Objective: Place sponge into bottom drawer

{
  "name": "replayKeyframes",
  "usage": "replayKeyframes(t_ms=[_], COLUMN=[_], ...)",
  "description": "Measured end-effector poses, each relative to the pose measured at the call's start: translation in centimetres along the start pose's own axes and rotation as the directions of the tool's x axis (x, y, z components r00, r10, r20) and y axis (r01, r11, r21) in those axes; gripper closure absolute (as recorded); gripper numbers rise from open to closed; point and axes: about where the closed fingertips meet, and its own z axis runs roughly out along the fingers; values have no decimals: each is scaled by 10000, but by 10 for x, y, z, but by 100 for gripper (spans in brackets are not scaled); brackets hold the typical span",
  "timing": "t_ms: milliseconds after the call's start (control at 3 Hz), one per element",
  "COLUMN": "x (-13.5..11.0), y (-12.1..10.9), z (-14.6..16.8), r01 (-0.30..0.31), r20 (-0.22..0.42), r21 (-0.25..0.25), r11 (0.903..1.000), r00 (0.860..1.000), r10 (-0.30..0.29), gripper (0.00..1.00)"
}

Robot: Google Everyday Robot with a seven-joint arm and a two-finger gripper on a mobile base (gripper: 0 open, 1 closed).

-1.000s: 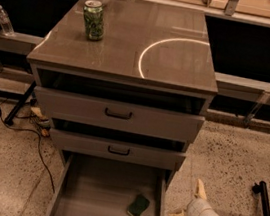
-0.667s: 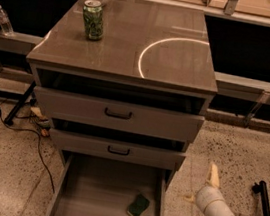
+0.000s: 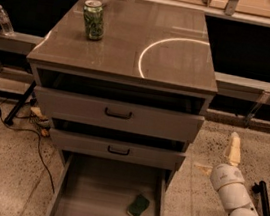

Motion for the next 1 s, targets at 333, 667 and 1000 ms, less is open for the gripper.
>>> replayKeyframes(t_ms=[333, 667, 1000], x=[2, -4, 16], y=[3, -8, -39], z=[3, 18, 52], r01=[-90, 94, 1473], r20=[-22, 179, 9], r21=[18, 557, 1847], r11=[10000, 9984, 9717], r00=[10000, 9998, 9887], r10=[90, -104, -1501], gripper=[0, 0, 0])
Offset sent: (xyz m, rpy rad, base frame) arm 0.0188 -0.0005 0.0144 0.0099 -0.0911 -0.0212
